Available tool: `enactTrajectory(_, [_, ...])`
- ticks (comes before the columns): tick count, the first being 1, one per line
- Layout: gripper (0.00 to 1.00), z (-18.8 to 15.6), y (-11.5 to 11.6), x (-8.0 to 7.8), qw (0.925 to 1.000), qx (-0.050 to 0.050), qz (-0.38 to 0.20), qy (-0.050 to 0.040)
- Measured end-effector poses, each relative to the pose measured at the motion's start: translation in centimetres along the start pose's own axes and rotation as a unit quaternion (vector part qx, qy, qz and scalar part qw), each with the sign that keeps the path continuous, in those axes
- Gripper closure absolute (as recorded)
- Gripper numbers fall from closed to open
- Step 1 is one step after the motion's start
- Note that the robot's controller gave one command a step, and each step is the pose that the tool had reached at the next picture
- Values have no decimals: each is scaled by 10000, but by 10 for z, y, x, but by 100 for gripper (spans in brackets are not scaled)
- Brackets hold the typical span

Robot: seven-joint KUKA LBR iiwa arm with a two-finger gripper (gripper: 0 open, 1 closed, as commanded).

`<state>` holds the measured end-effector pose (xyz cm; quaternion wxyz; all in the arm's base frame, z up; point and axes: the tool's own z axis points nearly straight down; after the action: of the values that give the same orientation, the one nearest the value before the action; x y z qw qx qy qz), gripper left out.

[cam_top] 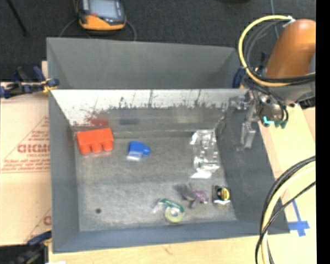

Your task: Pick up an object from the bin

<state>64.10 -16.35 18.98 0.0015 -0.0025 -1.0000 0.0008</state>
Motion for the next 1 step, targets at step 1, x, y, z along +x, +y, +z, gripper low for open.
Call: enactTrajectory(1, [0,107,47,71,9880,26,-1544,-66])
